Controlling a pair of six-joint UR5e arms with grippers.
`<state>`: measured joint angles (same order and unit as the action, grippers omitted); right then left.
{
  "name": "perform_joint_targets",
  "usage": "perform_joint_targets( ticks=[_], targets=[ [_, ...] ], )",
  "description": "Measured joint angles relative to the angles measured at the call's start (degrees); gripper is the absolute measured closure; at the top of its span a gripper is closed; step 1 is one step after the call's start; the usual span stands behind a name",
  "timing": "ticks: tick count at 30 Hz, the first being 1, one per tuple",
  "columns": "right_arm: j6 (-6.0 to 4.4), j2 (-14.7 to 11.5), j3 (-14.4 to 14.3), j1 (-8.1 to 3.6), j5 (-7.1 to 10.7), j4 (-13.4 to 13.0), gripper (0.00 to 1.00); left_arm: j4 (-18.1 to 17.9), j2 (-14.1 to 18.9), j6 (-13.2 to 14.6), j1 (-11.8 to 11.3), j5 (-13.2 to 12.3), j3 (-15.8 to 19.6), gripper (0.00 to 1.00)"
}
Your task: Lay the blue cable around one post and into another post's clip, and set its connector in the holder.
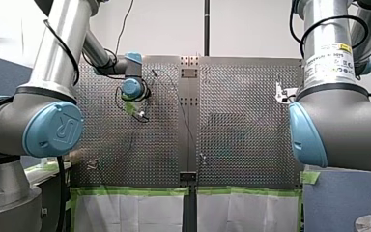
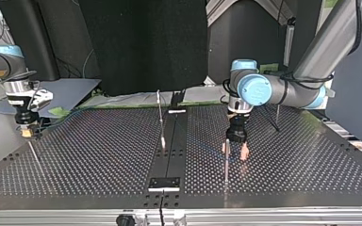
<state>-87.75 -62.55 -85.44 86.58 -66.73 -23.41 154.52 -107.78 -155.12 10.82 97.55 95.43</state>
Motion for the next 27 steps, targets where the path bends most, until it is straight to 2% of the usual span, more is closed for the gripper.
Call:
perform_joint_targets(
  ticks=[15, 17, 22, 27],
  targets=[
    [0.04, 0.7, 1.4, 0.28, 0.01, 0.8, 1.00, 0.0, 0.0, 0.1, 0.0, 0.0, 0.0, 0.00],
    [0.27, 1.4, 1.9, 0.36, -0.02, 1.3, 1.00, 0.1, 0.0, 0.1, 0.0, 0.0, 0.0, 0.00],
    [1.63, 2.7, 2.6, 0.51, -0.13, 2.0, 1.00, 0.2, 0.0, 0.2, -0.1, -0.1, 0.0, 0.00],
    [1.72, 2.9, 2.7, 0.59, -0.10, 1.4, 1.00, 0.1, 0.0, 0.2, -0.1, -0.1, 0.0, 0.00]
  ],
)
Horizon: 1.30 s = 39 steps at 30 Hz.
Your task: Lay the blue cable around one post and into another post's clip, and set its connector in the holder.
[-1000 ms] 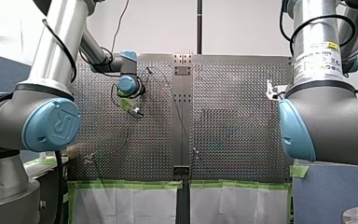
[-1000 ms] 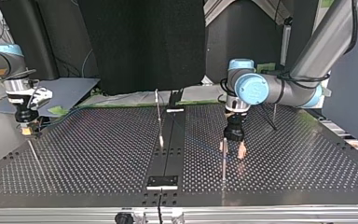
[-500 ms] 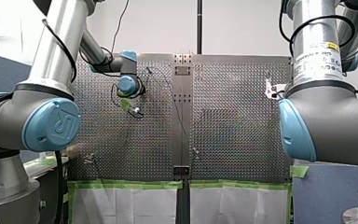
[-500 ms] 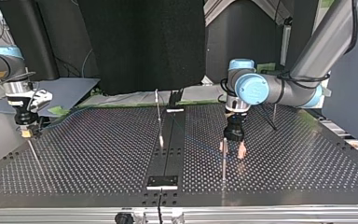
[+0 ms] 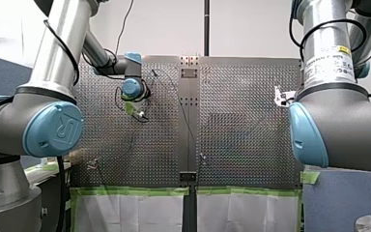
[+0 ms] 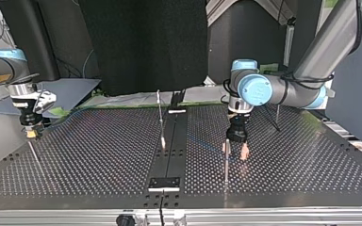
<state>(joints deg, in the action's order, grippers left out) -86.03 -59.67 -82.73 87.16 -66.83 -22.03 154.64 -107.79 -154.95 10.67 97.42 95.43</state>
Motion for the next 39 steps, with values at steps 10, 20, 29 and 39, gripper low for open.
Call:
perform_joint_targets(
  ticks=[10, 20, 29, 39],
  targets=[
    [2.55, -0.1, 0.0, 0.22, -0.80, 1.3, 1.00, -0.1, 0.0, 0.0, -0.4, -0.1, 0.0, 0.00],
    [4.78, -2.1, -0.9, 0.19, -3.93, 3.2, 1.00, -0.2, 0.0, 0.0, -0.7, -0.3, 0.0, 0.00],
    [2.20, -2.4, -1.3, 0.20, -3.39, 1.5, 1.00, -0.2, 0.0, 0.0, -0.7, -0.4, 0.0, 0.00],
    [-1.72, -2.4, -3.1, 0.12, -2.98, -2.5, 1.00, -0.2, 0.0, 0.0, -0.7, -0.6, 0.0, 0.00]
  ],
)
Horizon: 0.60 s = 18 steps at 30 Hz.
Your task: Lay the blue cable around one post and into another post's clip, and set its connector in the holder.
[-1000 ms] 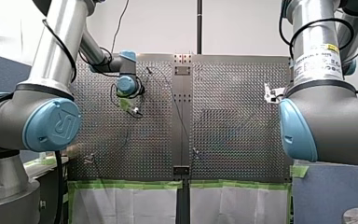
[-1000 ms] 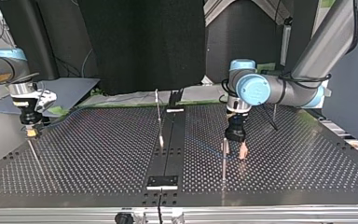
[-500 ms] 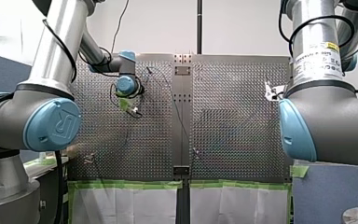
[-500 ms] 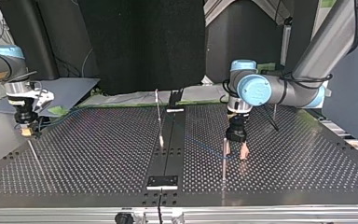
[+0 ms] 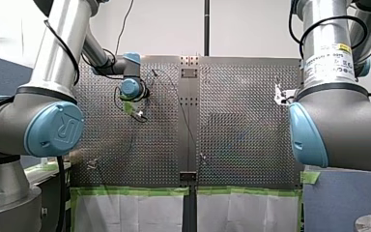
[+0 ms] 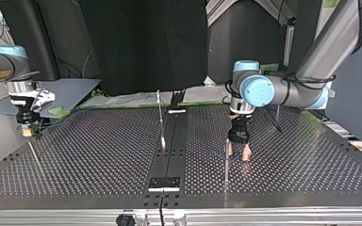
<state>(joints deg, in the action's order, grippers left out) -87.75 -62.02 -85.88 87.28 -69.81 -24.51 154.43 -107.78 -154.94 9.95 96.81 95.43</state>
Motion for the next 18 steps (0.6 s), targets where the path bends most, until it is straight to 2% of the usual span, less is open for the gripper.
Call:
perform_joint_targets(
  ticks=[8, 13, 18],
  targets=[
    [-3.41, 0.1, -0.1, 0.07, 0.47, -2.7, 1.00, 0.0, 0.0, 0.0, 0.0, 0.0, 0.0, 0.00],
    [-4.29, 0.2, -0.1, 0.09, 0.75, -3.1, 1.00, 0.0, 0.0, 0.0, 0.0, -0.1, 0.0, 0.00],
    [-4.51, 0.5, -0.1, 0.18, 0.75, -3.5, 1.00, 0.0, 0.0, 0.0, 0.0, -0.2, 0.0, 0.00]
  ],
)
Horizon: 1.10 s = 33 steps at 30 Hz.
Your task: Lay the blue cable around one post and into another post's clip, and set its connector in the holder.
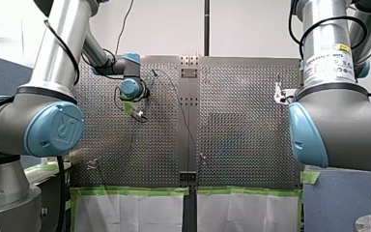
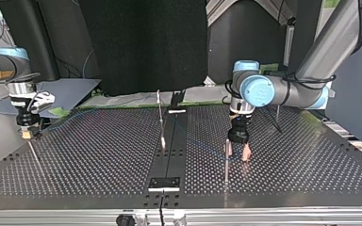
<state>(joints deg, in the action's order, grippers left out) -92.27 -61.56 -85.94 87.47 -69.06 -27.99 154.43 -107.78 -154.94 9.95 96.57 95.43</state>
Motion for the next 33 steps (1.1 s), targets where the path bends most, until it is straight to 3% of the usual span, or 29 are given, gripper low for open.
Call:
perform_joint_targets(
  ticks=[19, 33],
  targets=[
    [-0.62, 0.4, 0.5, 0.23, 0.34, -0.2, 1.00, 0.0, 0.0, 0.0, 0.0, 0.0, 0.0, 0.00],
    [0.29, 0.7, 1.5, 0.09, 0.21, 2.4, 1.00, 0.0, 0.0, 0.0, 0.0, -0.3, 0.0, 0.00]
  ],
)
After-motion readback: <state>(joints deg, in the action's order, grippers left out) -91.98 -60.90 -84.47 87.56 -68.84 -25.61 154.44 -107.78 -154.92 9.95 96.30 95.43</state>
